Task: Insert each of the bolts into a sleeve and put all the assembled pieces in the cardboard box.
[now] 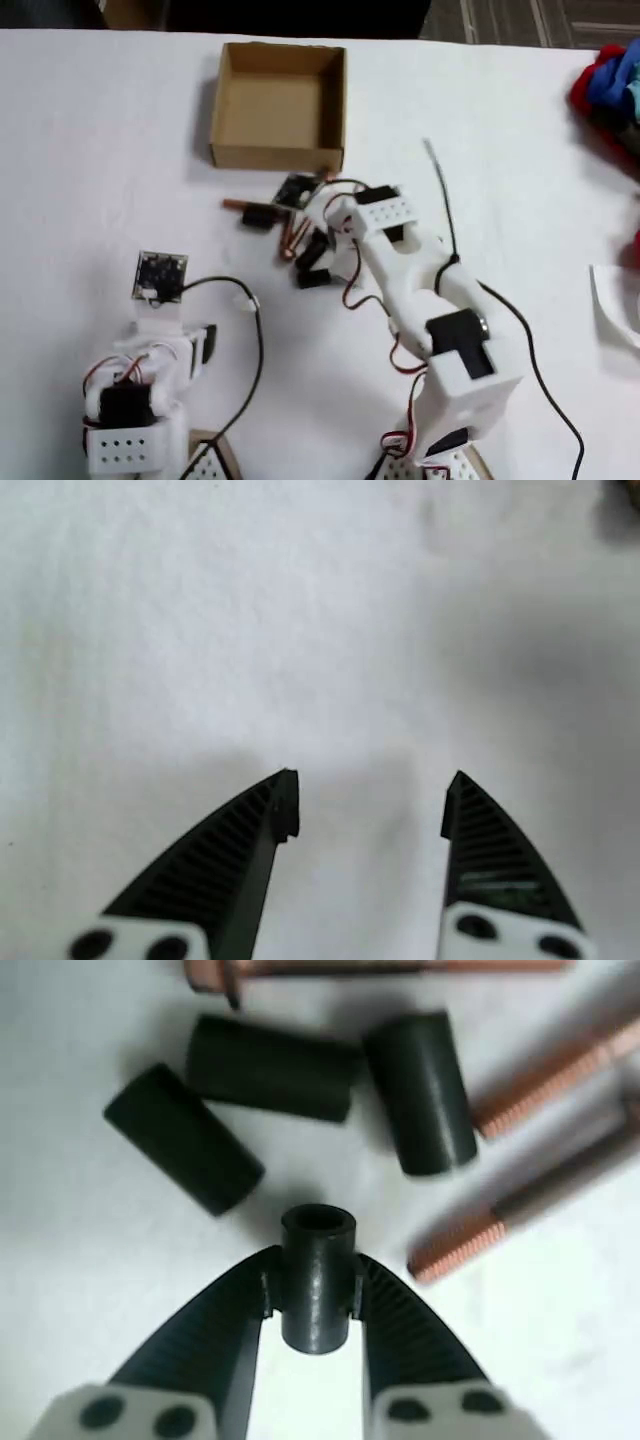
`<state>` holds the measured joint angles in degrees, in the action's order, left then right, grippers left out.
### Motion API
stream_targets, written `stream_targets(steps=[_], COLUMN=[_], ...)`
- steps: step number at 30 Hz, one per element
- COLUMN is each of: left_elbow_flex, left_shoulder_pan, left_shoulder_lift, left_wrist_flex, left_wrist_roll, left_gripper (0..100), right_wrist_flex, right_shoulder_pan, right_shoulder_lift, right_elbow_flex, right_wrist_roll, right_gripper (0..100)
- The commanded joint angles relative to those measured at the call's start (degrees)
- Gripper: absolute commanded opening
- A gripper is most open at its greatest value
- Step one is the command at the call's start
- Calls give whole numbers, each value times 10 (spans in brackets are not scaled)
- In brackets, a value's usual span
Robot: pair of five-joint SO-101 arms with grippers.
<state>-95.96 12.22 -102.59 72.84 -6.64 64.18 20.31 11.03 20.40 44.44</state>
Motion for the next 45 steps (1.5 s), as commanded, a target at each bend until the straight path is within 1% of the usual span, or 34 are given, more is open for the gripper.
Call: stream_targets(steps=[1, 4, 7, 9, 12, 13, 15, 18, 19, 21, 23, 25, 28, 30, 33, 35, 39, 42, 45], left_elbow_flex=[-12, -12, -12, -12, -12, -12, -10, 1, 3, 0, 1, 7, 24, 44, 102, 169, 373, 552, 722], left_shoulder_pan=[-1, -1, -1, 2, 22, 40, 83, 185, 214, 240, 227, 172, 54, -5, -46, -60, -81, -99, -117], left_shoulder_lift=[-1, -1, -1, -3, -4, -4, -4, -4, -4, -4, -4, -1, 11, 41, 141, 244, 540, 773, 957], left_wrist_flex=[1, 1, 1, -3, -11, -29, -84, -207, -244, -309, -353, -373, -338, -325, -327, -327, -312, -235, -150], left_wrist_roll=[-3, -2, -2, -4, -5, -8, -38, -105, -116, -116, -116, -120, -120, -112, -116, -117, -117, -113, -113], left_gripper=[249, 249, 249, 249, 251, 251, 250, 250, 249, 249, 249, 249, 249, 249, 250, 251, 251, 249, 249], right_wrist_flex=[56, 99, 108, 87, 4, -29, -89, -151, -165, -191, -212, -240, -284, -298, -305, -309, -384, -400, -393], right_shoulder_pan=[-7, -6, -7, -7, -7, -7, -7, -7, -7, -7, -11, -19, -32, -37, -35, -34, -36, -36, -36], right_shoulder_lift=[-110, -196, -277, -326, -382, -396, -418, -426, -426, -426, -425, -425, -425, -425, -422, -407, -339, -304, -303], right_elbow_flex=[-8, -8, 22, 69, 180, 220, 286, 350, 363, 382, 393, 400, 407, 407, 407, 407, 425, 416, 411], right_wrist_roll=[-37, -65, -97, -108, -108, -108, -108, -109, -115, -142, -164, -178, -197, -211, -223, -233, -261, -261, -262], right_gripper=[19, 19, 19, 19, 19, 19, 19, 19, 19, 19, 19, 19, 19, 19, 19, 19, 19, 19, 19])
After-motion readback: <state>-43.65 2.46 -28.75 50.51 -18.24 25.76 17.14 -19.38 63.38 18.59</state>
